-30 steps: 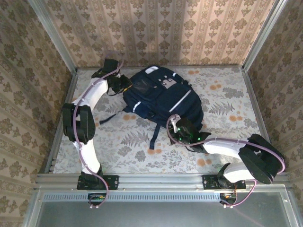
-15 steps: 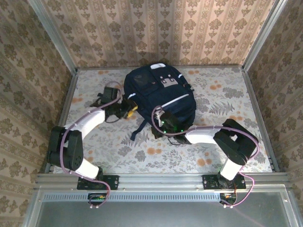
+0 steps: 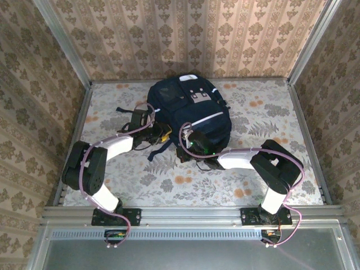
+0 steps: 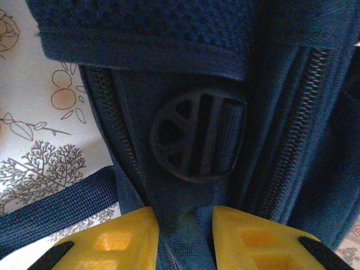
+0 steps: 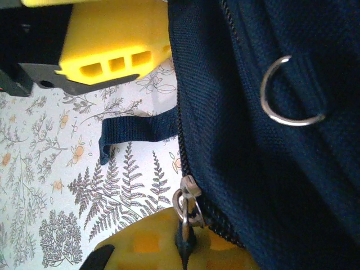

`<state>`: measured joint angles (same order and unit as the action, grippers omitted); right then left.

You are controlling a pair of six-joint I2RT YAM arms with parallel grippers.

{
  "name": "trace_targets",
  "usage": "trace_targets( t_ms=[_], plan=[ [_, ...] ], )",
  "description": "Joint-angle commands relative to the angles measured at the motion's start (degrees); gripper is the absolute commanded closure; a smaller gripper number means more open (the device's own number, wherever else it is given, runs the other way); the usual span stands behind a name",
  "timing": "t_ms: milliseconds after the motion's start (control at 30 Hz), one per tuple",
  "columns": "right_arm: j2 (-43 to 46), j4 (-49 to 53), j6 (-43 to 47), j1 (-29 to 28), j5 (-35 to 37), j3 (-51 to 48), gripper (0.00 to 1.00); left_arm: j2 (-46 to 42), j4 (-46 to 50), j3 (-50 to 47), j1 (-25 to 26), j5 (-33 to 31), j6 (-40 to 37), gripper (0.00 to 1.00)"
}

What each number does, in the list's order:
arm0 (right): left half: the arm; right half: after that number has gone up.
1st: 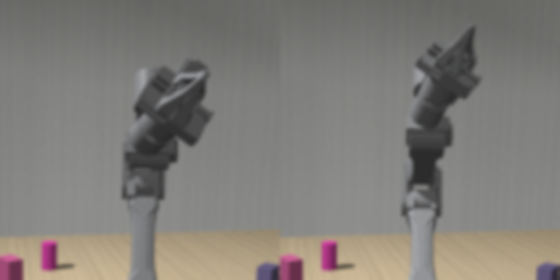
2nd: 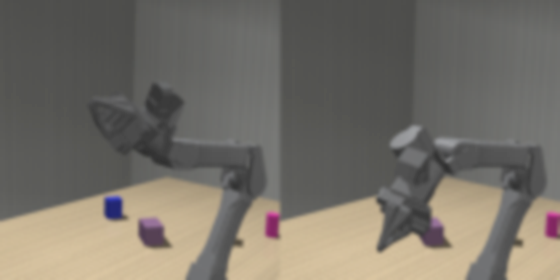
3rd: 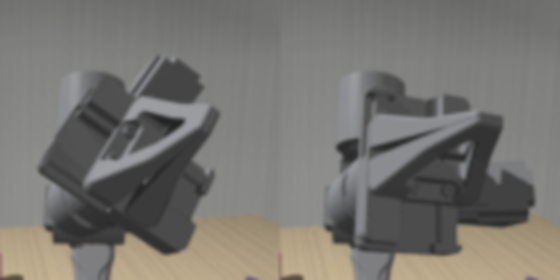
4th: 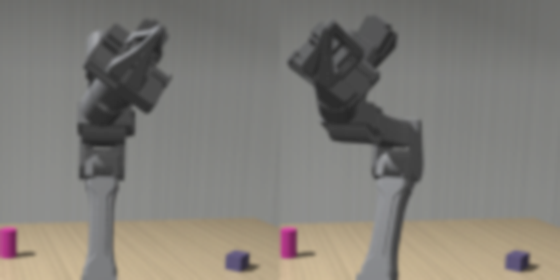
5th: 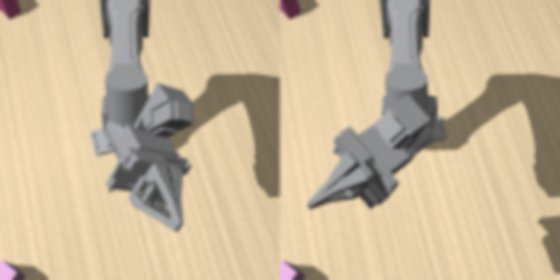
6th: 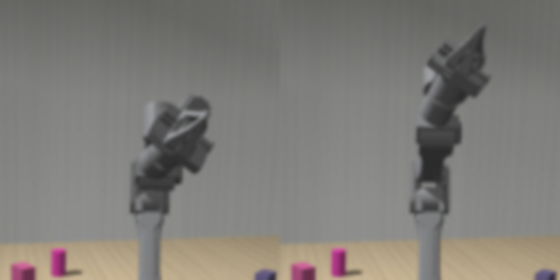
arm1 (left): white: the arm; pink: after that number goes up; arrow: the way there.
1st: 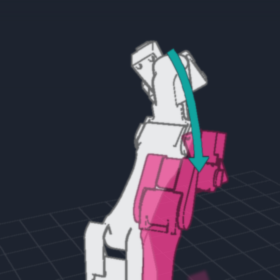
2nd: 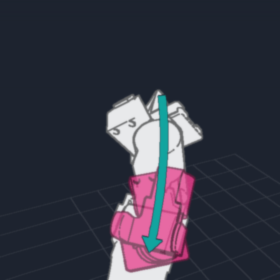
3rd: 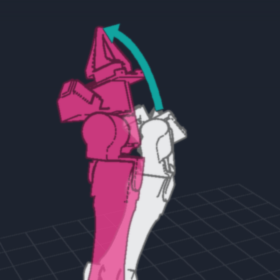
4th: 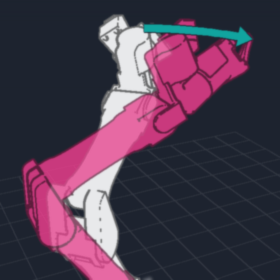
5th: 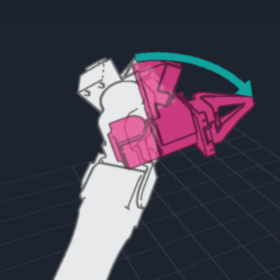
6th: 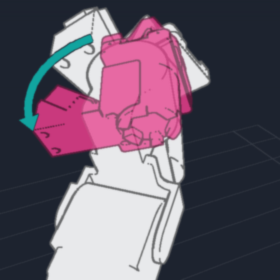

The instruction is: Pack books, pencil case, and school supplies into a backpack

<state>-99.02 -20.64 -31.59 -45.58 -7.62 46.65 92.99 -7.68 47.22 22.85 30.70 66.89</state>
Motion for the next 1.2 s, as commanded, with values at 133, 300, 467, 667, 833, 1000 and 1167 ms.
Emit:
trace_targets(
  t_ms=[133, 300, 467, 667, 833, 1000, 1167],
  plan=[
    [0.9, -5.1, -0.6, 0.2, -0.7, -0.8, 1.00, 0.7, -0.6, -0.6, 0.7, -0.7, -1.5, 0.72],
    [1.2, -4.1, -0.2, 0.1, 0.4, -1.0, 1.00, 0.5, 2.2, 0.4, 0.7, -2.2, -2.2, 0.97],
    [3.3, 1.2, 1.6, 0.1, 4.3, -2.0, 1.00, -1.1, 7.0, 2.4, 0.5, -4.7, -3.9, 1.00],
    [7.5, 5.9, 3.4, 0.1, 8.6, -5.6, 1.00, -2.7, 14.7, 6.0, 0.0, -9.6, -7.3, 1.00],
    [10.6, 8.8, 3.7, 0.2, 10.2, -8.5, 1.00, -2.1, 15.0, 6.0, -0.7, -10.1, -7.6, 1.00],
    [14.8, 13.0, 4.3, 0.7, 12.1, -10.5, 1.00, -2.2, 15.1, 5.5, -1.1, -10.4, -7.6, 1.00],
    [18.1, 20.4, 6.1, 2.5, 12.4, -9.7, 1.00, -2.7, 15.9, 5.4, -2.0, -10.6, -7.8, 1.00]
  ],
)
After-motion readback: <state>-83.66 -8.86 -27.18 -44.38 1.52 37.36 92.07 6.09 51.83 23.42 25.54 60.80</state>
